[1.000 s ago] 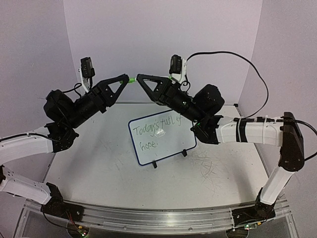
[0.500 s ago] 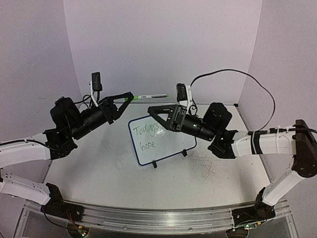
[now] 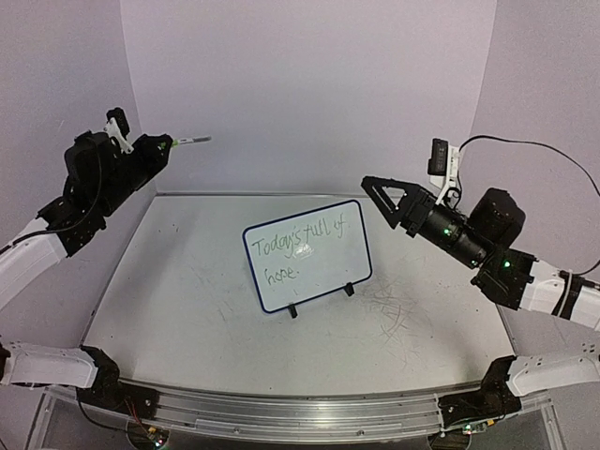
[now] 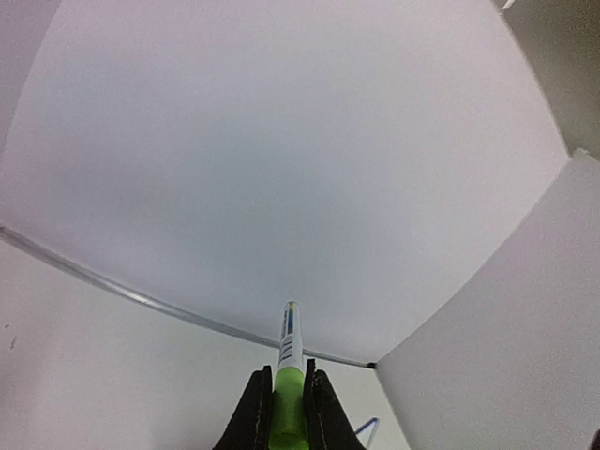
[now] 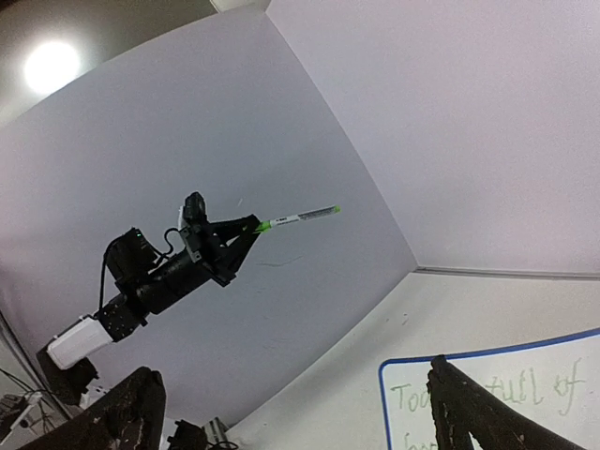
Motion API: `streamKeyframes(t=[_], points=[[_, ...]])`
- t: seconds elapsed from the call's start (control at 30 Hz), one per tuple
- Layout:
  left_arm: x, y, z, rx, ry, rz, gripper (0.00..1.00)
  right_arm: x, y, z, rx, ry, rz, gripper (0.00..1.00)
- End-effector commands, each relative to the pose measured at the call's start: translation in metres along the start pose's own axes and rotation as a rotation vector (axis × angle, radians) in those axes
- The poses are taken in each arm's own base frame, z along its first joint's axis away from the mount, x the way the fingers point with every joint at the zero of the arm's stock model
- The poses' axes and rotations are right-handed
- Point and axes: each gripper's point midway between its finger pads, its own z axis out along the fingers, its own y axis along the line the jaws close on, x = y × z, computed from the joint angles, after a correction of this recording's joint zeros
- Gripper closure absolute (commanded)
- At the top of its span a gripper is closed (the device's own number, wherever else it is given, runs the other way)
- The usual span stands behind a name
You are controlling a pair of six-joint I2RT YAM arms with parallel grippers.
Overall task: Write a sentence on the whiteboard
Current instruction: Place the whiteboard marker in the corner of the board.
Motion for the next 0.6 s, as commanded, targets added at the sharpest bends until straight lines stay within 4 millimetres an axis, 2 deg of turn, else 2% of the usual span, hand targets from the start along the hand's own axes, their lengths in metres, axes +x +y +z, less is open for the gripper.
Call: streamKeyframes(t=[0.0,0.07,0.13,0.3,0.47,0.57], points=[[0.071,0.107,0.019,-0.227,0.298,-0.101,1.00,0.006,-0.020,-0.009,0.125,0.039,-0.105,0.02],[0.088,0.137,0.019,-0.244,0.346,-0.193,1.00,0.005,-0.020,-0.012,0.135,0.045,-0.112,0.02],[0.111,0.155,0.018,-0.235,0.390,-0.284,1.00,0.005,-0.020,-0.014,0.139,0.052,-0.114,0.02],[0.155,0.192,0.004,-0.316,0.442,-0.427,1.00,0.005,-0.023,-0.018,0.161,0.059,-0.124,0.02],[0.201,0.226,-0.017,-0.410,0.476,-0.627,1.00,0.003,-0.023,-0.019,0.168,0.057,-0.136,0.02],[0.219,0.244,-0.031,-0.492,0.477,-0.716,1.00,0.002,-0.023,-0.020,0.173,0.052,-0.138,0.02]])
